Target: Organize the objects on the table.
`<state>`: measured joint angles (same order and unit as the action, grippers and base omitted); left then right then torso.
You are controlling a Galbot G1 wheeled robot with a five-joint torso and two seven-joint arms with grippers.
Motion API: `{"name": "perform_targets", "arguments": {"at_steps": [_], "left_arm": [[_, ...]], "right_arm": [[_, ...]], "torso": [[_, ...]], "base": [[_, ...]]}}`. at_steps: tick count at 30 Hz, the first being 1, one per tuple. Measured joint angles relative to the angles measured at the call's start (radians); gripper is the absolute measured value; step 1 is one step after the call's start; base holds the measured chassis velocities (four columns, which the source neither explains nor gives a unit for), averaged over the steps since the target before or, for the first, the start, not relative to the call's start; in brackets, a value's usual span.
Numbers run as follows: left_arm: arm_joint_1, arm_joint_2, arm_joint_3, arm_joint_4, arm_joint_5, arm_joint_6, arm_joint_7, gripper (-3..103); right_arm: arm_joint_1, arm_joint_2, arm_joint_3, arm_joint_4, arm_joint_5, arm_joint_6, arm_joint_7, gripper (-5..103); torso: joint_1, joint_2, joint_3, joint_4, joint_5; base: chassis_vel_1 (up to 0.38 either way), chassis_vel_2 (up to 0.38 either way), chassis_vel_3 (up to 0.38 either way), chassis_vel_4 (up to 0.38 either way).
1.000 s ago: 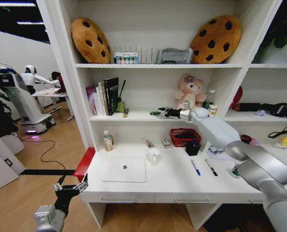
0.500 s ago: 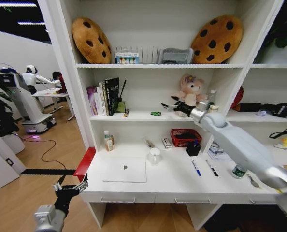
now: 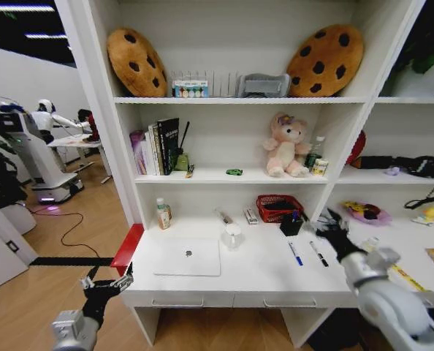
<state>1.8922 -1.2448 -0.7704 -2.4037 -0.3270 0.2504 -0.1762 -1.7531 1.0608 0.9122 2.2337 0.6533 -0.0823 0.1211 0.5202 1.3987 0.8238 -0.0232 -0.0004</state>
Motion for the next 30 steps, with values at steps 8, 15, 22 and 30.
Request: {"name": "perform_targets", "arguments": {"at_steps": [8,15,22,30], "left_arm": [[0.0,0.0,0.0,0.0,0.0,0.0,0.0,100],[0.0,0.0,0.0,0.0,0.0,0.0,0.0,100],[0.0,0.0,0.0,0.0,0.0,0.0,0.0,100],[0.0,0.0,0.0,0.0,0.0,0.0,0.0,100]], "right_arm": [[-0.099,0.142,0.002,-0.007,-0.063,0.025,-0.03,100],[-0.077,0.101,0.005,-0.029,-0.059,0.017,-0.032,100],[-0.045,0.065,-0.023,-0.055,-0.038,0.004,-0.021,100],[0.05,-0.007,-0.13,-0.102,0.025,-0.051,0.045,100]], "torso": [[0.0,0.0,0.0,0.0001,0.0001],[0.001,0.0,0.0,0.0001,0.0002],[0.001,0.0,0.0,-0.0002,0.0005],[0.001,-0.001,0.001,-0.0002,0.0005]], "base": [[0.0,0.0,0.0,0.0],[-0.007,-0.024,0.019,0.022],[-0.101,-0.159,0.12,0.15],[-0.232,-0.242,0.226,0.231]]}}
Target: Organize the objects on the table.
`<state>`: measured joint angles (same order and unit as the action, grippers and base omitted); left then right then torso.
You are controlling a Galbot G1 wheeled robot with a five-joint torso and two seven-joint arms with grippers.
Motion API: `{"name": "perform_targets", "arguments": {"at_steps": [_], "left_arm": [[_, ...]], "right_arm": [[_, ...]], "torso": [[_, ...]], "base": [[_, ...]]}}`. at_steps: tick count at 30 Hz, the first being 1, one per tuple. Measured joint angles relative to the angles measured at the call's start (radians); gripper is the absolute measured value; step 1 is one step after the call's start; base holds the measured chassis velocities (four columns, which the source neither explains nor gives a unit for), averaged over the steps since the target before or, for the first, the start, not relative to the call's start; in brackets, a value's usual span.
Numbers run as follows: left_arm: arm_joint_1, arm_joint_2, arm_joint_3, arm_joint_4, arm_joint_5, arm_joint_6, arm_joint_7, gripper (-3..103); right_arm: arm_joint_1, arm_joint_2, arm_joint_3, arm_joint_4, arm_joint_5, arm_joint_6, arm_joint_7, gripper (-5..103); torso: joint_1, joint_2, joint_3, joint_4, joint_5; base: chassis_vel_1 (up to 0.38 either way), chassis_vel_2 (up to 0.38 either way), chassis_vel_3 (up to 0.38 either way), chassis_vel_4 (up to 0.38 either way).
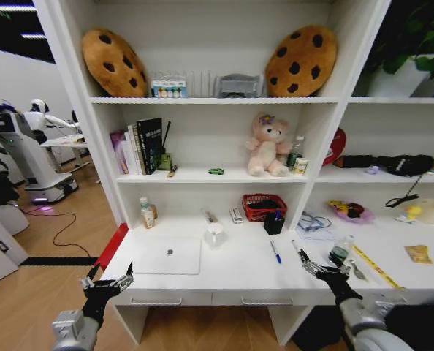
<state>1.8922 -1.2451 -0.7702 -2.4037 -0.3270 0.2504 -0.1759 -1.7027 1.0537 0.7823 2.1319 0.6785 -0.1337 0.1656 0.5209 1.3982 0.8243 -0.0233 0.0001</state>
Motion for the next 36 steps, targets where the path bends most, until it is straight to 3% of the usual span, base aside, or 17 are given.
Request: {"name": "perform_targets", "arguments": {"at_steps": [4,7,12,18,23,36], "left_arm": [[0.0,0.0,0.0,0.0,0.0,0.0,0.0,100],[0.0,0.0,0.0,0.0,0.0,0.0,0.0,100],[0.0,0.0,0.0,0.0,0.0,0.0,0.0,100],[0.0,0.0,0.0,0.0,0.0,0.0,0.0,100],[0.0,0.0,0.0,0.0,0.0,0.0,0.0,100],[0.0,0.0,0.0,0.0,0.0,0.0,0.0,100]], "right_arm": [[0.106,-0.06,-0.086,-0.031,0.057,-0.081,0.068,100],[0.269,-0.116,-0.195,-0.09,0.183,-0.216,0.194,100],[0.418,-0.158,-0.311,-0.181,0.245,-0.28,0.252,100],[0.511,-0.163,-0.397,-0.244,0.261,-0.295,0.292,100],[0.637,-0.122,-0.546,-0.348,0.245,-0.304,0.326,100],[0.728,-0.083,-0.617,-0.495,0.247,-0.302,0.302,98]], "torso": [[0.0,0.0,0.0,0.0002,0.0009],[0.0,0.0,0.0,0.0007,0.0003],[0.0,0.0,0.0,0.0004,-0.0006],[0.0,0.0,0.0,-0.0002,-0.0006],[0.0,0.0,0.0,0.0003,0.0],[0.0,0.0,0.0,0.0,-0.0001]], "base": [[-0.219,-0.199,0.198,0.171],[-0.034,-0.054,0.099,0.035],[0.043,0.017,0.001,-0.008],[0.023,0.022,-0.048,-0.028],[0.0,0.0,0.0,0.0],[0.0,0.0,0.0,0.0]]}}
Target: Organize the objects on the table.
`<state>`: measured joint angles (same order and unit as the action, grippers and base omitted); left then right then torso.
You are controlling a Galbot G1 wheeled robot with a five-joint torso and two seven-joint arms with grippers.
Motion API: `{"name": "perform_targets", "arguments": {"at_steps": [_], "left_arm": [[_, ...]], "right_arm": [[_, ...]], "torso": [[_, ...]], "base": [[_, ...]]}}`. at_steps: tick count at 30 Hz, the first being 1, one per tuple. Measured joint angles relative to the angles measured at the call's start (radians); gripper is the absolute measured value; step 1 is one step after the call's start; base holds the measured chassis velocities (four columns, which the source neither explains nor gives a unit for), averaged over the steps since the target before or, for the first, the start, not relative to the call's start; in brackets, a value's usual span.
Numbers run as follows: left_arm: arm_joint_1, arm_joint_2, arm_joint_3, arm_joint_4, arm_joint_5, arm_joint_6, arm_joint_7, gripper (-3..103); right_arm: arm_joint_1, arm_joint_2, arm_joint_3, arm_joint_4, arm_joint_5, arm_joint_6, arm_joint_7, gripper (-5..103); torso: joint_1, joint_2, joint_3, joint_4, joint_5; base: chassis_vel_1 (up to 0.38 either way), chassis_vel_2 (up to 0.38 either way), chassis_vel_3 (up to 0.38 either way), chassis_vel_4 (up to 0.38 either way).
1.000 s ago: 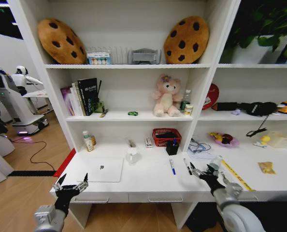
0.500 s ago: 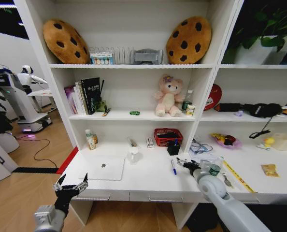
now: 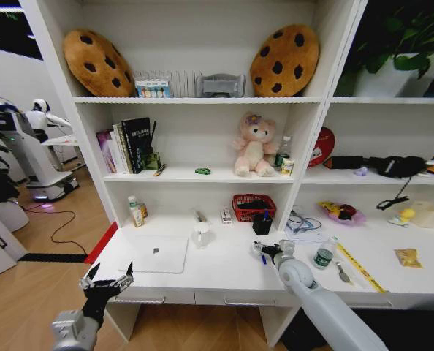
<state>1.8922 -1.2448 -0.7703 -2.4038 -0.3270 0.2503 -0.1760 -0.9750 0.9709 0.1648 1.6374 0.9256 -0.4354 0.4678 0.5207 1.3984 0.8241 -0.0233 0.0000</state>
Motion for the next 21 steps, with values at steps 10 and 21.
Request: {"name": "perform_targets", "arguments": {"at_steps": [10,21], "left_arm": [[0.0,0.0,0.0,0.0,0.0,0.0,0.0,100],[0.0,0.0,0.0,0.0,0.0,0.0,0.0,100]], "right_arm": [[0.065,0.017,-0.055,-0.07,-0.011,-0.013,0.001,65],[0.058,-0.003,-0.05,-0.052,-0.001,-0.018,0.001,21]], "torso": [[0.0,0.0,0.0,0.0001,-0.0003],[0.0,0.0,0.0,0.0002,0.0004]], "base": [[0.0,0.0,0.0,0.0],[0.0,0.0,0.0,0.0]]}}
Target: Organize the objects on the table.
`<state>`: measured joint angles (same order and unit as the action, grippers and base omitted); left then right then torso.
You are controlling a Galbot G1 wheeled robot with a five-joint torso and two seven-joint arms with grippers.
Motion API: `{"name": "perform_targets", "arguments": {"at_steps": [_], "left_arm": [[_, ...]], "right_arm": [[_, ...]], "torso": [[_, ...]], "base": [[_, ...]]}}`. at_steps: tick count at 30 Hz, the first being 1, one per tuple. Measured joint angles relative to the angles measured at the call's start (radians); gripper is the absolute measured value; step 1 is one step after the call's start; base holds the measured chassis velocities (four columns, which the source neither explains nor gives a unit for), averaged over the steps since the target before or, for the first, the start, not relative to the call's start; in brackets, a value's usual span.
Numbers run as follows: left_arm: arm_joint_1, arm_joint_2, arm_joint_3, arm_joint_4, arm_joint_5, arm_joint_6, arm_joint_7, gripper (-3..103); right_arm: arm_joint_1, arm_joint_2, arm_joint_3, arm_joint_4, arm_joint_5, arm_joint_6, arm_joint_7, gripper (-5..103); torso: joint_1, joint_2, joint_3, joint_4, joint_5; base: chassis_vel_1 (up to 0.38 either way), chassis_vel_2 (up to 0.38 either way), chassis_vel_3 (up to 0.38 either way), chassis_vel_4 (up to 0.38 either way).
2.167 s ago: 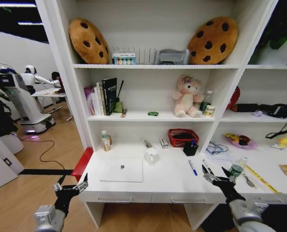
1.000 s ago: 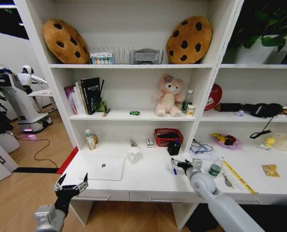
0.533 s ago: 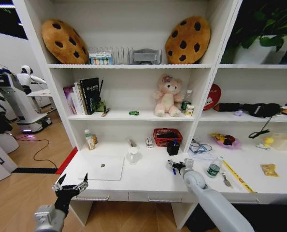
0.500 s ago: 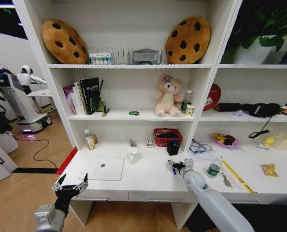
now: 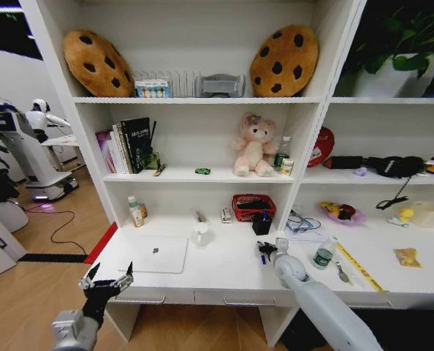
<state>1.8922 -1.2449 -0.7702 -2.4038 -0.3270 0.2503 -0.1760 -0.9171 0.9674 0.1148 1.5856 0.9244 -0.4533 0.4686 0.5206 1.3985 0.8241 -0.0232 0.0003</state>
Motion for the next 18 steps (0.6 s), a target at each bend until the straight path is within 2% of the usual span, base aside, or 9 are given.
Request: {"name": "perform_targets", "arguments": {"at_steps": [2,7,11,12,13,14,15,17,18], "left_arm": [[0.0,0.0,0.0,0.0,0.0,0.0,0.0,100],[0.0,0.0,0.0,0.0,0.0,0.0,0.0,100],[0.0,0.0,0.0,0.0,0.0,0.0,0.0,100],[0.0,0.0,0.0,0.0,0.0,0.0,0.0,100],[0.0,0.0,0.0,0.0,0.0,0.0,0.0,100],[0.0,0.0,0.0,0.0,0.0,0.0,0.0,100],[0.0,0.0,0.0,0.0,0.0,0.0,0.0,100],[0.0,0.0,0.0,0.0,0.0,0.0,0.0,100],[0.0,0.0,0.0,0.0,0.0,0.0,0.0,100]], "right_arm": [[-0.009,-0.003,0.013,0.012,0.014,-0.005,0.0,13],[-0.03,-0.01,0.038,0.045,0.028,-0.01,-0.006,12],[-0.047,-0.019,0.083,0.099,0.025,0.045,-0.078,12],[-0.044,-0.03,0.124,0.14,0.019,0.138,-0.165,12],[-0.036,-0.038,0.131,0.144,0.008,0.187,-0.203,12],[-0.01,-0.05,0.134,0.126,-0.046,0.279,-0.262,12],[-0.01,-0.05,0.134,0.126,-0.046,0.279,-0.262,12],[0.045,-0.054,0.112,0.026,-0.215,0.461,-0.329,12],[0.045,-0.054,0.112,0.026,-0.215,0.461,-0.329,12]], "torso": [[0.0,0.0,0.0,0.0,-0.0001],[0.0,0.0,0.0,0.0,0.0],[0.0,0.0,0.0,-0.0002,0.0],[0.0,0.0,0.0,-0.0001,-0.0007],[0.0,0.0,0.0,-0.0001,-0.0005],[0.0,0.0,0.0,0.0,-0.0006],[0.0,0.0,0.0,0.0,-0.0006],[0.0,0.0,0.0,-0.0001,-0.0005],[0.0,0.0,0.0,-0.0001,-0.0005]], "base": [[0.0,0.0,0.0,0.0],[0.0,0.0,0.0,0.0],[0.0,0.0,0.0,0.0],[0.0,0.0,0.0,0.0],[0.0,0.0,0.0,0.0],[0.0,0.0,0.0,0.0],[0.0,0.0,0.0,0.0],[0.0,0.0,0.0,0.0],[0.0,0.0,0.0,0.0]]}}
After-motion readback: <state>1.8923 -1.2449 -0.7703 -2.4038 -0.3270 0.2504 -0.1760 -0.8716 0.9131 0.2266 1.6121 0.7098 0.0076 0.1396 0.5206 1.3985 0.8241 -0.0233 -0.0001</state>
